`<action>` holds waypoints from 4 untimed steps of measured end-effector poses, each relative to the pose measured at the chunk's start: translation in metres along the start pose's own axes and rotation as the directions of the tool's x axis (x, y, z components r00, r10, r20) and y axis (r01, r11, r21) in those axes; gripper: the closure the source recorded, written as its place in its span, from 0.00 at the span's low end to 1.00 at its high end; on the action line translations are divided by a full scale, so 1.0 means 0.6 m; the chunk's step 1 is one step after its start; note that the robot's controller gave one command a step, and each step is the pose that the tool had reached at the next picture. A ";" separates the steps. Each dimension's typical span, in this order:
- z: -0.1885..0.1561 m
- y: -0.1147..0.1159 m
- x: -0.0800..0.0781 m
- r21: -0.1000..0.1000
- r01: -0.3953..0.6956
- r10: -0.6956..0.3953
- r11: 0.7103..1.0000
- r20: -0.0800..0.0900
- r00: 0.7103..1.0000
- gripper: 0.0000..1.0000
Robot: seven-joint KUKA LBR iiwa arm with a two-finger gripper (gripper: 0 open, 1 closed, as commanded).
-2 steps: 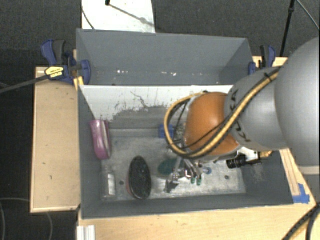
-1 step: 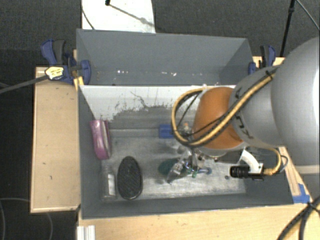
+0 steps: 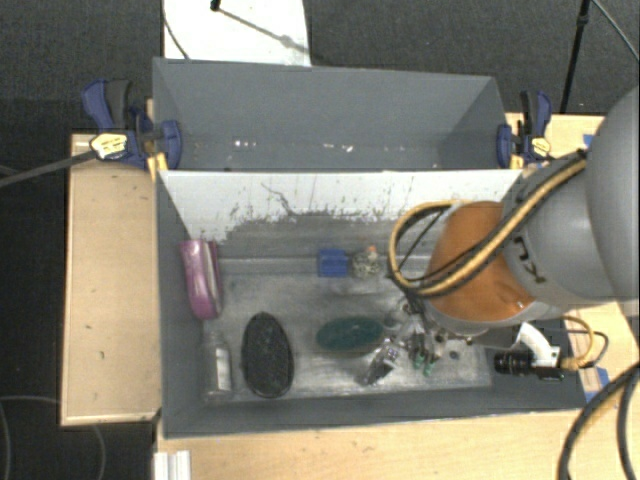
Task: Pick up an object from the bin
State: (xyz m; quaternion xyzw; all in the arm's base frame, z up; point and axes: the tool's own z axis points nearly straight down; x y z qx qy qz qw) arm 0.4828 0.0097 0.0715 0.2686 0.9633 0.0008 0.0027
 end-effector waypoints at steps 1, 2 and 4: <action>-0.001 0.067 -0.025 0.002 -0.199 0.199 0.980 -0.003 0.980 0.00; -0.005 0.067 -0.031 -0.004 -0.201 0.201 0.980 0.007 0.980 1.00; -0.193 0.070 -0.037 -0.002 -0.193 0.193 0.981 0.001 0.981 1.00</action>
Offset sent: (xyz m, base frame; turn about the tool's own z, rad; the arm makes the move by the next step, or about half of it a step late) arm 0.0322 0.0262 -0.0015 0.2014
